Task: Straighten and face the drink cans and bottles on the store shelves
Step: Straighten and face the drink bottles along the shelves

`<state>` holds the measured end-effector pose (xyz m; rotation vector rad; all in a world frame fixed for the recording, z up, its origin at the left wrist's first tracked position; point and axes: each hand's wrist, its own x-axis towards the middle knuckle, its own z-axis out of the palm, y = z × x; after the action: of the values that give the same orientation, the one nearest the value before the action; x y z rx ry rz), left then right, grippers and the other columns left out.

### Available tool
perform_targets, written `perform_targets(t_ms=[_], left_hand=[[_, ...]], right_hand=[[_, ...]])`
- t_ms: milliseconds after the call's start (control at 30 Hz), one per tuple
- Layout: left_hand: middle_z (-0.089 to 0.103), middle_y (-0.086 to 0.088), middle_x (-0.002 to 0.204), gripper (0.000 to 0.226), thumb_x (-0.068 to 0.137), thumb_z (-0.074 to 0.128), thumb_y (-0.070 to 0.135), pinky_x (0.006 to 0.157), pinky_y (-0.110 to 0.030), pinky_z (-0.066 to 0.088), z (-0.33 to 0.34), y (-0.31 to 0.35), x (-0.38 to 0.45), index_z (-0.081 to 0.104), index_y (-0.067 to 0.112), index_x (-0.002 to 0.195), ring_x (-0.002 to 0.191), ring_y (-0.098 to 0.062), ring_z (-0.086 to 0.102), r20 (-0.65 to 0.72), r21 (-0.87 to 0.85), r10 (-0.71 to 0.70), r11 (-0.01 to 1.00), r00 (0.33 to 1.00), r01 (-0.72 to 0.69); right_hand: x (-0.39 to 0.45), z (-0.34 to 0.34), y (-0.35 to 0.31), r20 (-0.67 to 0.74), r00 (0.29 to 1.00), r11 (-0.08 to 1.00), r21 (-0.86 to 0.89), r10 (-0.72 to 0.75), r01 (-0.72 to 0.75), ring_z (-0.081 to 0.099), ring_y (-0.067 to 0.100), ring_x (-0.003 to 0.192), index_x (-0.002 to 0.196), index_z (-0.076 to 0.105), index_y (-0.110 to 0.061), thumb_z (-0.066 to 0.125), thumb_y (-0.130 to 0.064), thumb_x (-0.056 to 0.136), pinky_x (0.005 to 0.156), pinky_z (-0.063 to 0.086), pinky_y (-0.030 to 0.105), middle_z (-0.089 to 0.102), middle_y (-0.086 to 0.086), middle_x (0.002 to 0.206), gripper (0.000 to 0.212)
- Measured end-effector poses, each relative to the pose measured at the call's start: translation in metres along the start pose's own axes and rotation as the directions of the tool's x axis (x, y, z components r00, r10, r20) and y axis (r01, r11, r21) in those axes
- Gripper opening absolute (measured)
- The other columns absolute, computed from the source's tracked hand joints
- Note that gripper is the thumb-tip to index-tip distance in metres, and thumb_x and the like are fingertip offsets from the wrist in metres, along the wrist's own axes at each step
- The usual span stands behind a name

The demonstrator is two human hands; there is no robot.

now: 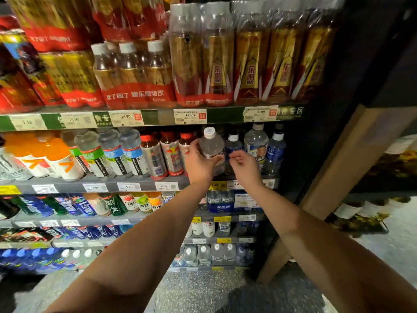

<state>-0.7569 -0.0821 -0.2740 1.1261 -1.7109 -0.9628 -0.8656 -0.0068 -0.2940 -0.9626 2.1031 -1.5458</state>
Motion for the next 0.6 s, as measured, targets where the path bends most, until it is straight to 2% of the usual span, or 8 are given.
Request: perform_targets(t_ms=[100, 200, 267, 400, 467, 533, 600], left_hand=[[0.064, -0.005, 0.124, 0.075, 0.065, 0.092, 0.02, 0.097, -0.028, 0.047, 0.006, -0.002, 0.005, 0.053, 0.012, 0.129, 0.114, -0.02, 0.059, 0.028, 0.024, -0.021, 1.0, 0.999, 0.02], [0.065, -0.004, 0.124, 0.076, 0.065, 0.091, 0.024, 0.102, -0.031, 0.046, 0.011, -0.003, 0.012, 0.054, 0.013, 0.13, 0.116, -0.02, 0.059, 0.058, 0.089, 0.027, 0.995, 0.998, -0.032], [0.065, -0.007, 0.124, 0.075, 0.068, 0.089, 0.026, 0.097, -0.029, 0.045, 0.011, -0.002, 0.017, 0.05, 0.012, 0.131, 0.116, -0.023, 0.059, 0.094, 0.13, 0.025, 0.991, 0.995, -0.037], [0.065, -0.009, 0.121, 0.069, 0.073, 0.085, 0.031, 0.095, -0.039, 0.051, 0.009, -0.008, 0.025, 0.045, 0.013, 0.128, 0.115, -0.026, 0.06, 0.131, 0.155, 0.002, 0.988, 0.991, -0.023], [0.065, -0.006, 0.122, 0.062, 0.078, 0.082, 0.031, 0.094, -0.033, 0.049, 0.008, -0.01, 0.026, 0.05, 0.015, 0.129, 0.115, -0.022, 0.06, 0.149, 0.176, 0.04, 0.982, 0.988, -0.066], [0.066, -0.002, 0.122, 0.058, 0.08, 0.08, 0.029, 0.093, -0.027, 0.046, 0.007, -0.011, 0.027, 0.053, 0.017, 0.13, 0.115, -0.016, 0.059, 0.17, 0.183, 0.097, 0.975, 0.981, -0.128], [0.066, -0.001, 0.123, 0.053, 0.084, 0.077, 0.029, 0.095, -0.031, 0.05, 0.007, -0.016, 0.027, 0.054, 0.019, 0.13, 0.115, -0.016, 0.061, 0.175, 0.201, 0.133, 0.965, 0.976, -0.167]], right_hand=[[0.001, -0.006, 0.003, -0.045, 0.999, 1.0, -0.02, -0.01, 0.009, 0.062, 0.012, 0.084, 0.105, 0.066, -0.014, 0.059, -0.012, 0.094, 0.075, 0.05, 0.024, 0.066, -0.006, 0.09, 0.013], [0.002, -0.011, 0.006, -0.077, 0.997, 0.999, -0.032, -0.015, 0.012, 0.062, 0.01, 0.083, 0.105, 0.066, -0.016, 0.059, -0.013, 0.094, 0.073, 0.049, 0.022, 0.064, -0.008, 0.089, 0.013], [0.002, -0.012, 0.008, -0.116, 0.993, 0.999, -0.045, -0.031, 0.026, 0.061, 0.01, 0.079, 0.102, 0.067, -0.016, 0.059, -0.013, 0.094, 0.069, 0.048, 0.022, 0.065, -0.006, 0.087, 0.012], [-0.001, -0.013, 0.012, -0.262, 0.954, 0.988, -0.092, -0.145, 0.125, 0.061, 0.014, 0.065, 0.092, 0.064, -0.015, 0.062, -0.018, 0.092, 0.06, 0.047, 0.026, 0.064, -0.003, 0.073, 0.003], [-0.002, -0.014, 0.012, -0.349, 0.917, 0.978, -0.139, -0.193, 0.153, 0.058, 0.016, 0.064, 0.09, 0.059, -0.015, 0.067, -0.025, 0.089, 0.058, 0.044, 0.025, 0.061, -0.001, 0.073, 0.013], [-0.001, -0.015, 0.009, -0.427, 0.878, 0.971, -0.191, -0.215, 0.145, 0.055, 0.016, 0.078, 0.098, 0.054, -0.013, 0.072, -0.032, 0.085, 0.067, 0.046, 0.026, 0.057, 0.002, 0.09, 0.029], [0.001, -0.016, 0.006, -0.492, 0.846, 0.97, -0.217, -0.206, 0.11, 0.054, 0.02, 0.101, 0.111, 0.051, -0.009, 0.078, -0.034, 0.08, 0.084, 0.047, 0.028, 0.053, 0.007, 0.111, 0.048]])
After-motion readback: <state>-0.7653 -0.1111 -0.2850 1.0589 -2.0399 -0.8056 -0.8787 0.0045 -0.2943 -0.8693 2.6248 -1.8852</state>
